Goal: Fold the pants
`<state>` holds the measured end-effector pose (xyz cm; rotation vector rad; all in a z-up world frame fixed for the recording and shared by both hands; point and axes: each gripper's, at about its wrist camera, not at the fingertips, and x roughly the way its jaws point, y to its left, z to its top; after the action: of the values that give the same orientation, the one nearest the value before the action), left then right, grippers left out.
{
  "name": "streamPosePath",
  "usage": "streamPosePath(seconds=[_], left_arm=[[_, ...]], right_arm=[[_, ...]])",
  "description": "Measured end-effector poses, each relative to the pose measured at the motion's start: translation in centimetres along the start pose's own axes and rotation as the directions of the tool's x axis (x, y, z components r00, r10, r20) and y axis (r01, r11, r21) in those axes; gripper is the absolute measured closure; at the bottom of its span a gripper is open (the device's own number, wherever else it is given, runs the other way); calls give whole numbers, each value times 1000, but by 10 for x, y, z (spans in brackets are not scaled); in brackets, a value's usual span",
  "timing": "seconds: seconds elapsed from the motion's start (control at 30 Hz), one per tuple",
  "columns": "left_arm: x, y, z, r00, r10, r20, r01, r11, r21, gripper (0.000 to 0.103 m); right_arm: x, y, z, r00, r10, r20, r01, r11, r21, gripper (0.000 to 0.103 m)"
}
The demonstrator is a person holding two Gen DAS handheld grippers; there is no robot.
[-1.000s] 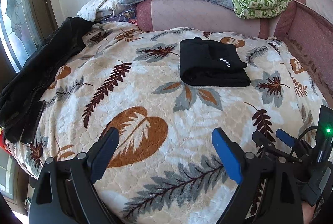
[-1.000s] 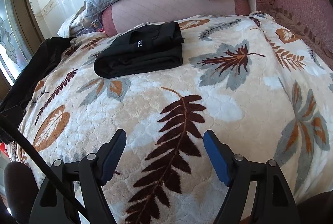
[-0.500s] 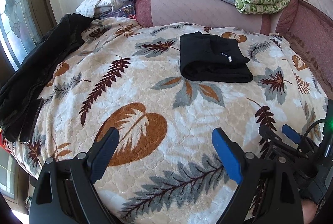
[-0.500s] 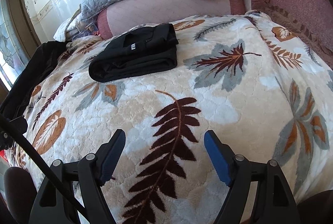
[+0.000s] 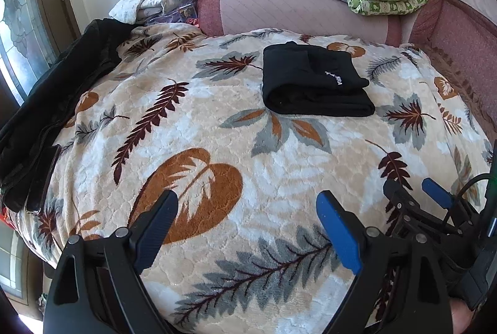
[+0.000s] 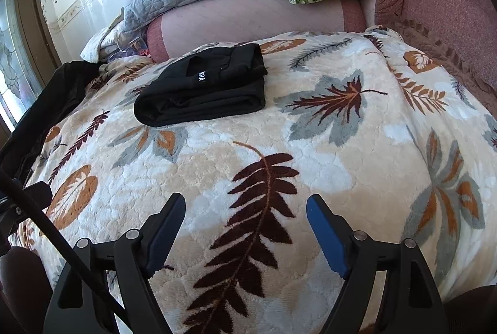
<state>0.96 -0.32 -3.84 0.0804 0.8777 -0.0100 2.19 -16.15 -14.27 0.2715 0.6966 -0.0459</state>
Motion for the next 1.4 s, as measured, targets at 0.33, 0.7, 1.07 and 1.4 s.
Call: streamPosePath(seconds=[0.33, 0.7, 1.07, 1.4], left_arm=[[-8, 6, 1, 999, -5, 45, 6, 1000, -30, 13], [-117, 28, 3, 820, 170, 547, -76, 979, -190, 0], [-67, 44, 15, 989, -2, 149, 34, 977, -210, 0], [-52, 59, 8, 995, -48, 85, 68, 966, -251, 0]], right_arm=[[3, 3, -2, 1000, -6, -11, 5, 1000, -14, 18], [-12, 12, 0, 998, -26, 52, 30, 997, -71, 18], [-70, 55, 4, 990, 31, 139, 3, 971, -238, 11], [-55, 57, 1, 997, -12, 73, 29, 971, -236, 11]])
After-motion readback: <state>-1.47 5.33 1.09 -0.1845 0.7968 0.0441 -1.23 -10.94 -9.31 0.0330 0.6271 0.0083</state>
